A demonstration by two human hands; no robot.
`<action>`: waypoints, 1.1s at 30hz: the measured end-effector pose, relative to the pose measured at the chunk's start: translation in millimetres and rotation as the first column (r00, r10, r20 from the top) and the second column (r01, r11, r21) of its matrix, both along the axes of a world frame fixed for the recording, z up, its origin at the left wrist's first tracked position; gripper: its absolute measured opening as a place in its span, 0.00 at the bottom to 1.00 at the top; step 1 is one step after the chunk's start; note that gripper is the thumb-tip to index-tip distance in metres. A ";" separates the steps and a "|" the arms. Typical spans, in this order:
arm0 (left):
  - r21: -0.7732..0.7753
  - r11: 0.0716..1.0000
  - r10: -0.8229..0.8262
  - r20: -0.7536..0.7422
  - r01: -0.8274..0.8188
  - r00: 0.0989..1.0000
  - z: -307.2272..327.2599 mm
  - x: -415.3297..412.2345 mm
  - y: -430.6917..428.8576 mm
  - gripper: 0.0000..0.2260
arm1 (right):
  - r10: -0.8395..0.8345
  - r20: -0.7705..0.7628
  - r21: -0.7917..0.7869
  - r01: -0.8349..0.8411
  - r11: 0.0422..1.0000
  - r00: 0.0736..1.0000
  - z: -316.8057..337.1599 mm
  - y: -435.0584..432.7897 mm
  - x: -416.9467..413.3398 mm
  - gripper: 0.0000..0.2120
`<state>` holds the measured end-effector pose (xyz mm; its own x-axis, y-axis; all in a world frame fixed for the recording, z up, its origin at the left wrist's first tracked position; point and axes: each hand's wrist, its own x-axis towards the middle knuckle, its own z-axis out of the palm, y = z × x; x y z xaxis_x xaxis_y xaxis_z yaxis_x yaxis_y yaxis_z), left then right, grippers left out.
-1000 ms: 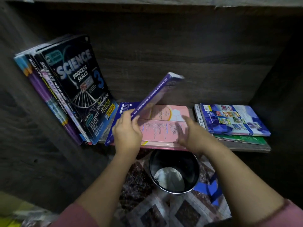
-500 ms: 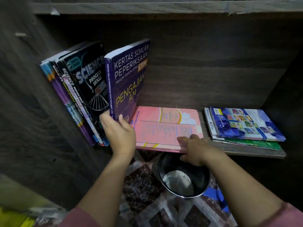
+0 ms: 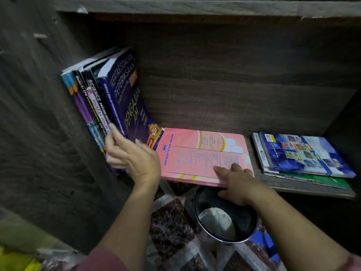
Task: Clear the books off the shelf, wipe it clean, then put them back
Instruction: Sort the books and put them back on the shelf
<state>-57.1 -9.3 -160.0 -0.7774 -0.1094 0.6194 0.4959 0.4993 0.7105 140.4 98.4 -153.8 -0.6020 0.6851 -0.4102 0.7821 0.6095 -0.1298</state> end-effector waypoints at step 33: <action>-0.593 0.288 -0.728 0.374 0.752 0.574 -56.0 44.2 21.6 0.32 | 0.012 -0.117 0.125 0.003 0.992 0.993 -4.4 32.6 32.1 0.33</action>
